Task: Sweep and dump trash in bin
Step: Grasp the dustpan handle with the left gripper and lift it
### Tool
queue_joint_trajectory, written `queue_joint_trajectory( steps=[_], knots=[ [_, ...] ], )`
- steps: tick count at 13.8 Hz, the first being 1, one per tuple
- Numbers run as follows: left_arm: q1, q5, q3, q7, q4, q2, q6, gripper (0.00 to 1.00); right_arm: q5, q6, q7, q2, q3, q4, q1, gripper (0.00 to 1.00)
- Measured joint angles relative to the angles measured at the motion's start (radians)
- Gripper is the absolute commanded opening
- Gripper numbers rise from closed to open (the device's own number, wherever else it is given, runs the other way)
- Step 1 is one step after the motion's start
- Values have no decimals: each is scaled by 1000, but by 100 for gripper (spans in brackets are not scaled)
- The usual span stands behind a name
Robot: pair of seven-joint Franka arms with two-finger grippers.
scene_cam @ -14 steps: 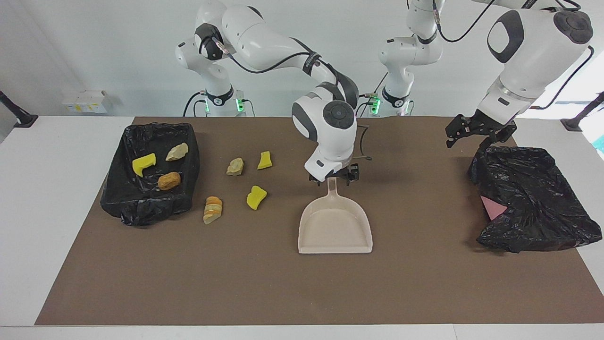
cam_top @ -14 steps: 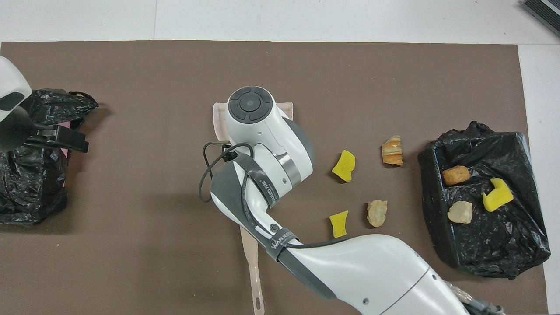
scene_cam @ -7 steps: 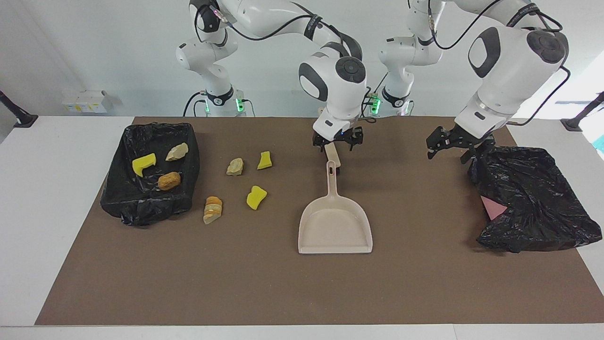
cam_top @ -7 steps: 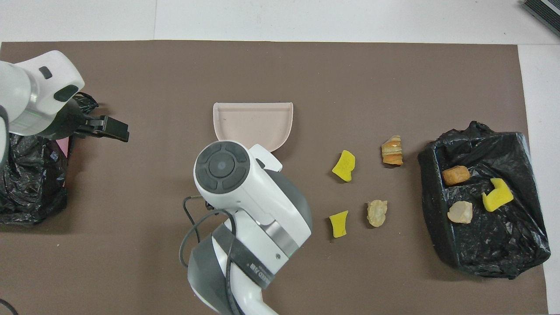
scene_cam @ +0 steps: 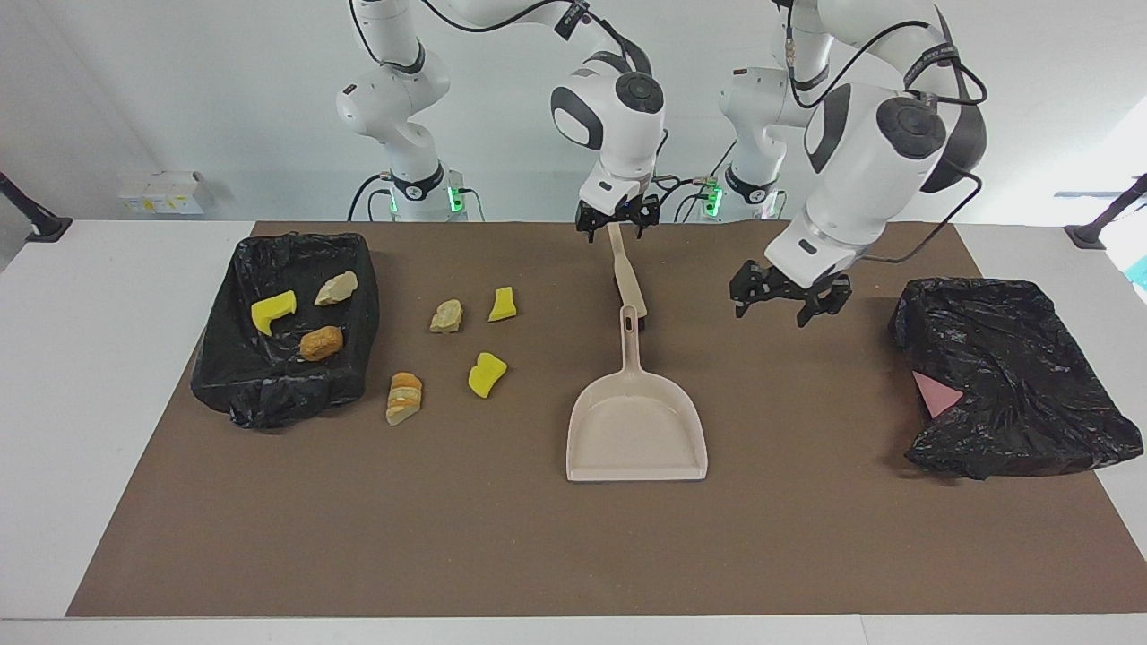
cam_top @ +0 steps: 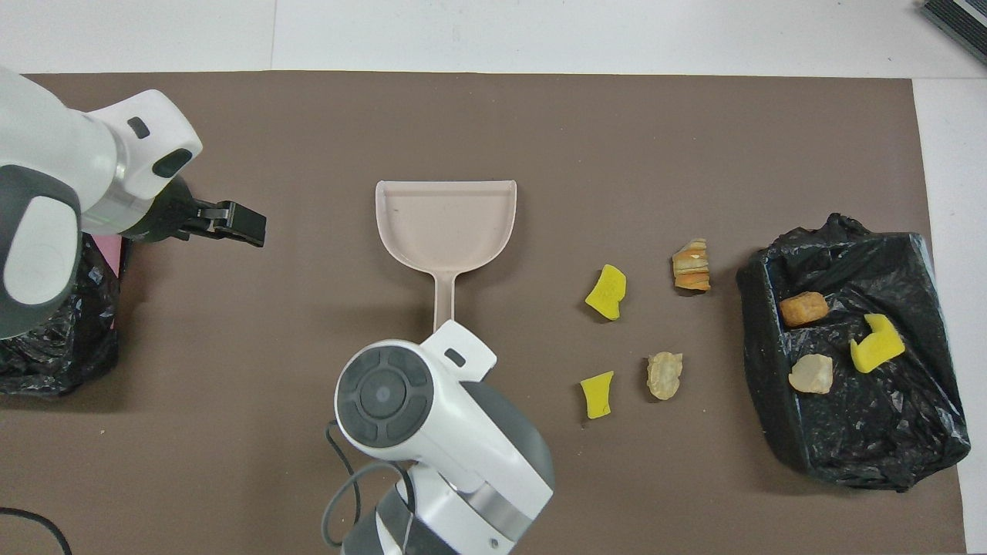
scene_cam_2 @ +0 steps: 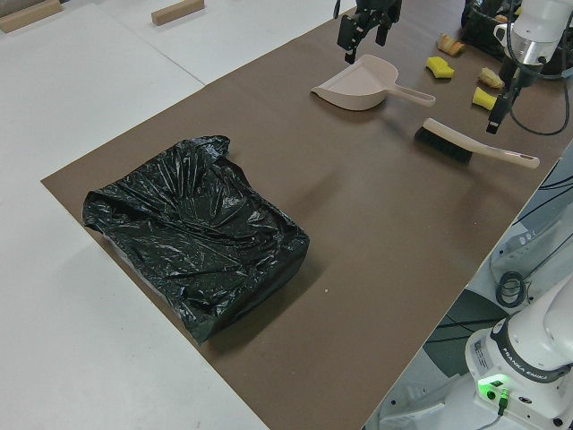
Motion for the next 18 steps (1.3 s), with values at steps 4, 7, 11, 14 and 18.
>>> queue_joint_trajectory(
  steps=[4, 7, 11, 14, 18],
  knots=[
    [-116, 1, -1, -115, 7, 84, 92, 100, 52, 45, -28, -12, 1, -94, 41, 100],
    [-165, 1, 0, -194, 7, 132, 138, 100, 71, 116, -35, -19, 2, -146, 72, 100],
    [-213, 1, 0, -262, -15, 169, 179, 100, 95, 119, -36, -25, 1, -152, 83, 56],
    [-241, 1, 0, -293, -68, 175, 223, 67, 106, 122, -36, -27, -1, -152, 82, 0],
    [-265, 1, 0, -318, -105, 195, 246, 0, 107, 131, -36, -27, -1, -152, 82, 0]
  ],
)
